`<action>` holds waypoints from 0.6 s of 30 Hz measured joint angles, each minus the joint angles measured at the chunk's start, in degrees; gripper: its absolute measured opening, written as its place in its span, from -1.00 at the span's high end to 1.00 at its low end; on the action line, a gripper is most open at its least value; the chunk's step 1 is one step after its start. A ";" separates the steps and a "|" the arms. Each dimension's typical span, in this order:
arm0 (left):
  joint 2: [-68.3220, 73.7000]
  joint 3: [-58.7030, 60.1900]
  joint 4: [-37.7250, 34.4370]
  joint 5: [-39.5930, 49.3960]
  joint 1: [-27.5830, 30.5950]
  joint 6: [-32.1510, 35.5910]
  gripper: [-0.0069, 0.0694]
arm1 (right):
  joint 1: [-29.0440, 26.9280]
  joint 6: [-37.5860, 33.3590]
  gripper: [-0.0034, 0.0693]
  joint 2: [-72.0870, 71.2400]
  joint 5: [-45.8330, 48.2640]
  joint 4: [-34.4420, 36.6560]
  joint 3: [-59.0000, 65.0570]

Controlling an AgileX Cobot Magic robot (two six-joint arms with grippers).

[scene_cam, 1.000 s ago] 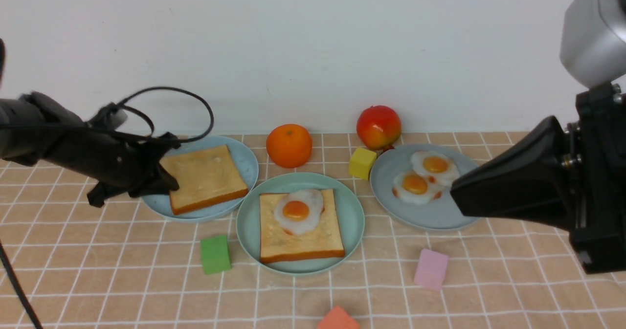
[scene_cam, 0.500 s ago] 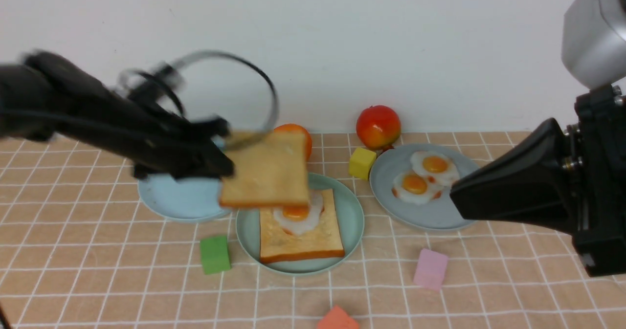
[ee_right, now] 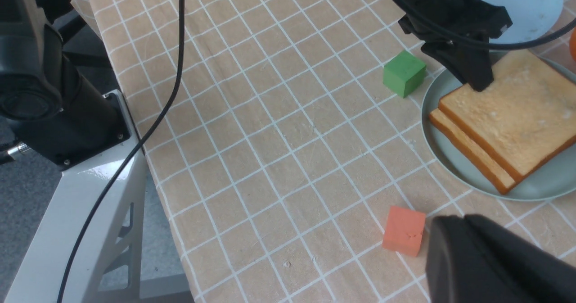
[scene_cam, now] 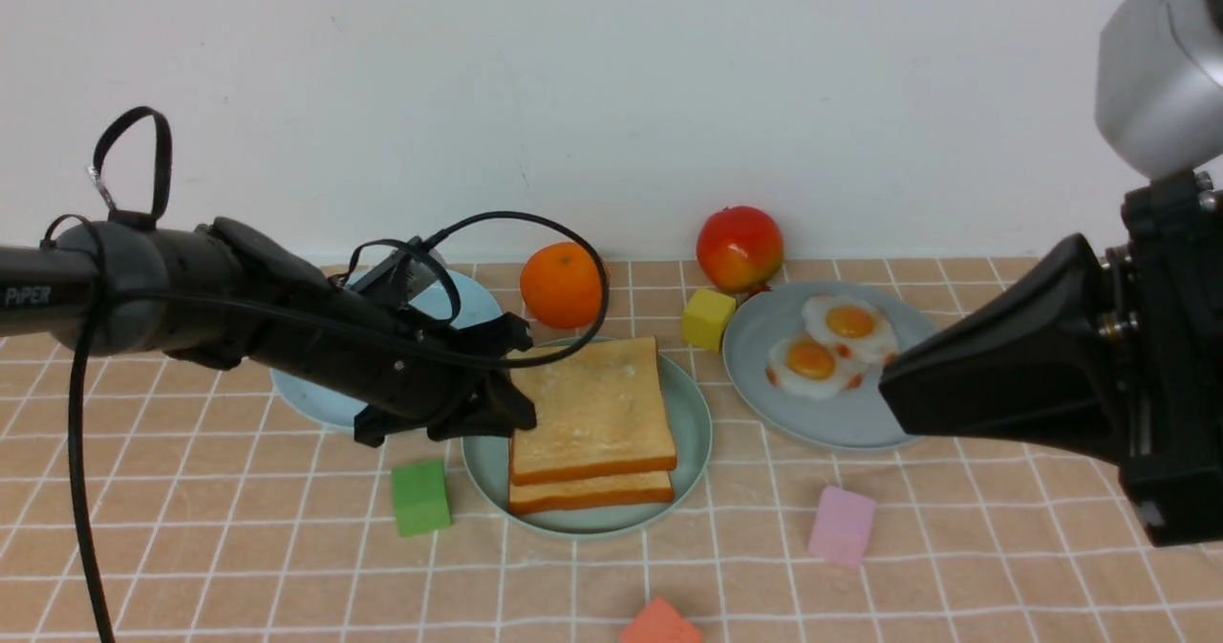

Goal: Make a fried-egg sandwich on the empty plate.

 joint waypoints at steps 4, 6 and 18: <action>-0.27 0.00 0.06 1.32 0.00 0.00 0.33 | 0.00 0.11 0.79 0.00 0.00 0.00 0.00; -1.25 0.00 0.52 2.43 0.00 0.00 0.06 | 0.00 0.24 0.78 0.00 0.00 0.00 0.00; -15.12 -0.45 11.75 11.46 0.00 -2.20 -0.38 | 0.00 4.36 0.73 -3.93 -0.99 3.87 1.60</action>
